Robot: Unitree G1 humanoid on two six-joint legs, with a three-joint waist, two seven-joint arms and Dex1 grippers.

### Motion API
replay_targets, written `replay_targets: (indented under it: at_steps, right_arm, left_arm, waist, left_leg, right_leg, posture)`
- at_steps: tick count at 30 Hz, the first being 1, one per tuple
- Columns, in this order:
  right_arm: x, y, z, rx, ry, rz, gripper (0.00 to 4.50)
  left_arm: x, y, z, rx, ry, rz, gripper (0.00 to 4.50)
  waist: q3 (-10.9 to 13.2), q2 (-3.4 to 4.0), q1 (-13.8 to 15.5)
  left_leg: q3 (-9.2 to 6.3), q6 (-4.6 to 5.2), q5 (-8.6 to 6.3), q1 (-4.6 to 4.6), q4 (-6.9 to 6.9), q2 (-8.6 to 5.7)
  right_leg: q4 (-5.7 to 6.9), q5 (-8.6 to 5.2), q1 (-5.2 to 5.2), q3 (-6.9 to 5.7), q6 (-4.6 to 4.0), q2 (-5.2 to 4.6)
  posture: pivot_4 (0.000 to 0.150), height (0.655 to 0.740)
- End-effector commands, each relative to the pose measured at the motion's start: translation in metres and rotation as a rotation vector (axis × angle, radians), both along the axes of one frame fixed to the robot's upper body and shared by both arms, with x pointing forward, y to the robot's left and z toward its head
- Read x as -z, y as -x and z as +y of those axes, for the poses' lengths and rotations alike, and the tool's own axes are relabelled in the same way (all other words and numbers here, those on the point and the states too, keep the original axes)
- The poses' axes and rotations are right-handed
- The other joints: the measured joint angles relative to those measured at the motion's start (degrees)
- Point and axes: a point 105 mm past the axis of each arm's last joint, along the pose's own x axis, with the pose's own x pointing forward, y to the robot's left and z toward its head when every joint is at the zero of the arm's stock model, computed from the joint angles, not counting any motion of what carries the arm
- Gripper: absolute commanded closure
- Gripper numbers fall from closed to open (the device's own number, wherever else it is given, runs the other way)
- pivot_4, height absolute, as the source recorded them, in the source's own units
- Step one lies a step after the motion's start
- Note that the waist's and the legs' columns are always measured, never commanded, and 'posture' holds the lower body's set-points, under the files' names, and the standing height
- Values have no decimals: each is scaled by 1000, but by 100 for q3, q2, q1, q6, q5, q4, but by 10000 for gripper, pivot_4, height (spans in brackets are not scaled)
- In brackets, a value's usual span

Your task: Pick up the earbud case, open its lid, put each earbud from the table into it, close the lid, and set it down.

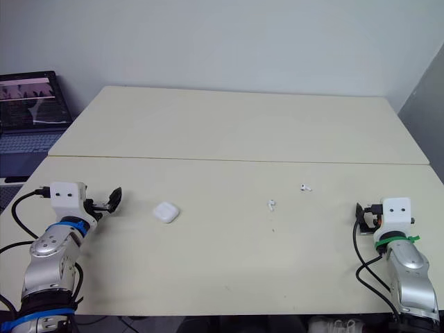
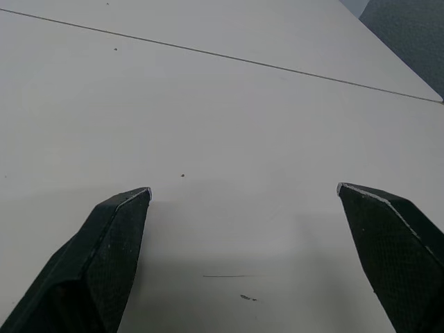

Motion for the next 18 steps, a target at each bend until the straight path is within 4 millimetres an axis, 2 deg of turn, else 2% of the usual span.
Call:
replay_targets:
  at_steps: [1,11,18]
  right_arm:
    - [-18,0,-1,-1,11,-63,0]
    - [-17,-2,1,-9,7,-66,0]
    - [-15,-3,5,-21,4,-64,0]
  left_arm:
    - [-18,0,7,-2,-31,-41,255]
    - [-29,0,7,39,-47,-70,255]
    - [-30,2,7,49,-46,-78,255]
  waist:
    - [0,0,0]
    - [0,0,-1]
    - [0,0,0]
  left_leg:
    - [0,0,0,0,0,0]
    - [0,0,0,0,0,0]
    - [-1,0,0,0,0,1]
  right_leg:
    - [0,0,0,0,0,0]
    - [0,0,0,0,-1,0]
    - [0,0,0,0,0,0]
  posture:
    - [1500,7400]
    - [1500,7400]
    - [1500,7400]
